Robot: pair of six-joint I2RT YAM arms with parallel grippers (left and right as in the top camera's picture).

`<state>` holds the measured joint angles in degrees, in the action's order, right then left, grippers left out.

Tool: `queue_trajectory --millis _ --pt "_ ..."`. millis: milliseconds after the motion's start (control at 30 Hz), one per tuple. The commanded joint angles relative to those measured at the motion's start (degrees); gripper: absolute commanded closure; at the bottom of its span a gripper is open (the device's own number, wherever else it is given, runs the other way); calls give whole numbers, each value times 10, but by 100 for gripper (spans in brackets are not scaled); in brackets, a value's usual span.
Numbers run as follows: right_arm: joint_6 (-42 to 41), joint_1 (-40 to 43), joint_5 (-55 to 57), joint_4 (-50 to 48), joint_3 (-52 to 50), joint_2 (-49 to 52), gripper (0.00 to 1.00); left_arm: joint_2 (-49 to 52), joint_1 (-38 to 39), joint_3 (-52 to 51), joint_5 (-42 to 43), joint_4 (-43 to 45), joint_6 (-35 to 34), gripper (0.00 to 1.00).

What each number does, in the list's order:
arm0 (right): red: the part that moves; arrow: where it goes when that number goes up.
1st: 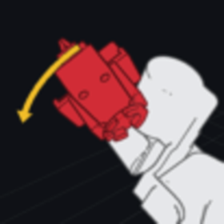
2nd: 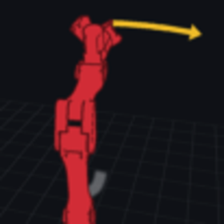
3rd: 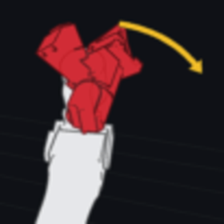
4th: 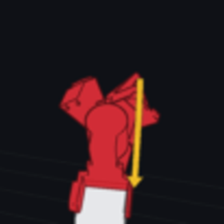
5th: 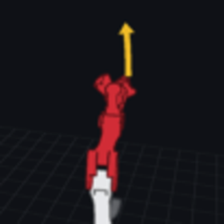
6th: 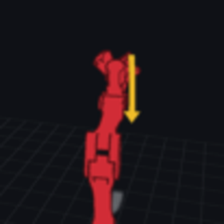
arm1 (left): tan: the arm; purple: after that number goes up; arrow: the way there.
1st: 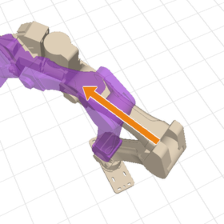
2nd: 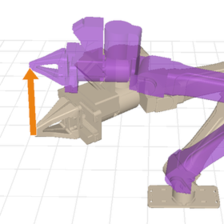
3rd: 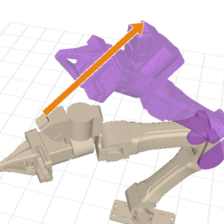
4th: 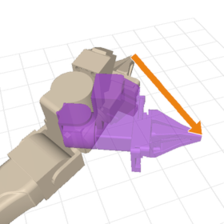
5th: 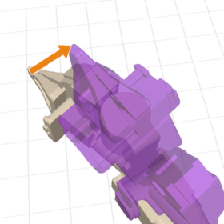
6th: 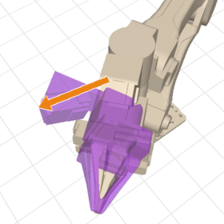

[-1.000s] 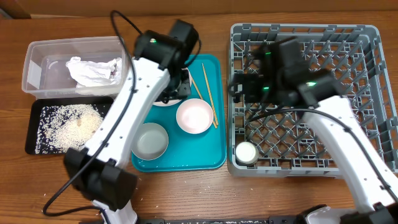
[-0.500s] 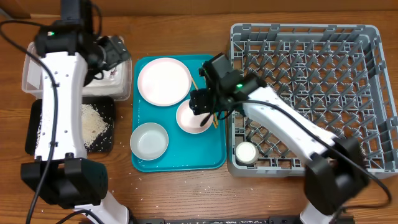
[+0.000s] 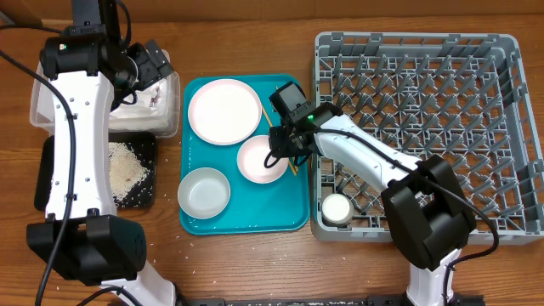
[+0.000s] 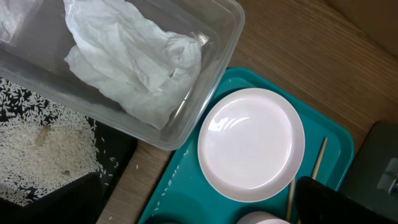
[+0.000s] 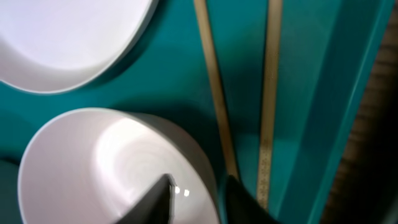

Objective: Sort waste into correct bins and load items into the dishwasher
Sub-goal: 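Grasp the pink bowl rim with the right gripper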

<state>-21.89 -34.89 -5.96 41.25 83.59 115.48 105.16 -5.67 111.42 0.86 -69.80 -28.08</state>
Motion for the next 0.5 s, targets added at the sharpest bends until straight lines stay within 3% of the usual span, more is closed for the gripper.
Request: queue_trajectory --millis 0,67,200,367,467 --pt "-7 1 8 -3 12 1 89 -10 0 8 -4 1 13 0" --pt "-5 1 8 -3 12 1 94 -10 0 8 -4 1 13 0" --pt "19 1 7 -3 12 1 95 -10 0 8 -4 1 13 0" --pt "41 1 8 -2 12 4 81 -10 0 8 -4 1 13 0" --pt "44 1 8 -5 12 15 79 -10 0 8 -4 1 13 0"
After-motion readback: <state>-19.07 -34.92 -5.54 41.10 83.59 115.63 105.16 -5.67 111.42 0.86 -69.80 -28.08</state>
